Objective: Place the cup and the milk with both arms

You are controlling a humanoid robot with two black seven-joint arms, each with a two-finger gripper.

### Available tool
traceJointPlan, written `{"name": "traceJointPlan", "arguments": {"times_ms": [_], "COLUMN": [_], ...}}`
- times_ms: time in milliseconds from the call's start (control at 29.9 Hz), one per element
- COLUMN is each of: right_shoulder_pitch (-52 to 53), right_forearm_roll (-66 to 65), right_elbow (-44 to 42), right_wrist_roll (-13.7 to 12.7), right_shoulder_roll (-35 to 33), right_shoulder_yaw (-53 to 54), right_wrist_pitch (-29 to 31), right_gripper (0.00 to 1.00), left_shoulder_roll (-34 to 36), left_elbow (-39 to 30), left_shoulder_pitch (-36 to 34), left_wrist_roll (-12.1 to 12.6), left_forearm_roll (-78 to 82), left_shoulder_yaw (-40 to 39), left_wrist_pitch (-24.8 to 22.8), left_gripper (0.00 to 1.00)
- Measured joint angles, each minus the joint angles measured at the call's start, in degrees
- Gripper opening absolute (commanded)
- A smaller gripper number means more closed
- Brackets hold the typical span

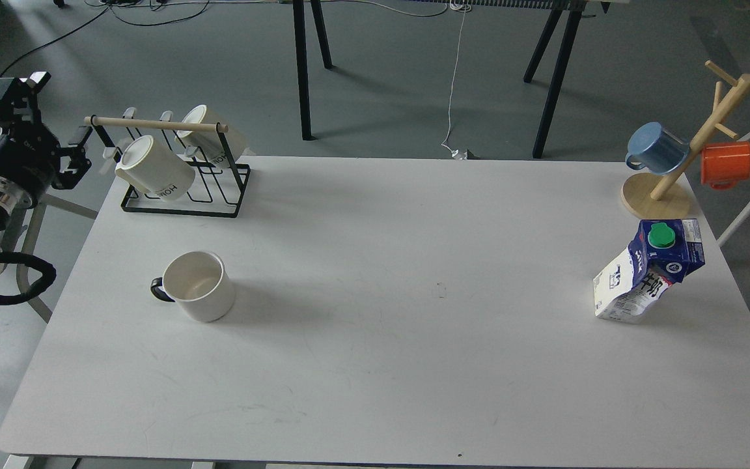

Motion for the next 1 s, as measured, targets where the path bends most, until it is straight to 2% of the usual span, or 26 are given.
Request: {"name": "traceJointPlan", "arguments": {"times_ms": [501,668,802,869,1003], "right_shoulder_pitch": [-0.2,-0.4,-0.5,-0.7,-0.9], "right_forearm_roll": [0.2,0.4,0.5,0.5,0.5], "right_elbow": [0.5,0.6,0.6,0.6,0.4], "right_wrist_roll": [0.1,0.3,0.5,0.5,0.5], "right_shoulder_roll": [0.1,0.1,0.4,0.5,0.5], "right_shoulder_yaw": [0.5,0.7,0.8,0.8,0.7], "right_wrist_pitch": [0.0,0.0,0.0,0.0,0.0], "right_gripper": [0.93,0.93,0.93,0.93,0.93], "left_shoulder_roll": [1.2,6.0,7.2,8.0,11.4], "left_elbow": [0.4,0.8,-1.1,-4.0,-14.4], "left_shoulder_pitch": [-2.0,-7.8,-12.9,-14.3,-14.8], "left_wrist_roll": [0.0,0.0,0.0,0.0,0.0], "left_forearm_roll": [2.8,19.9,37.0,46.0,68.6], "left_shoulder_yaw": [0.3,0.6,0.5,0.5,0.7], "left_wrist_pitch": [0.0,0.0,0.0,0.0,0.0], "left_gripper": [1.00,1.00,1.00,1.00,1.00]}}
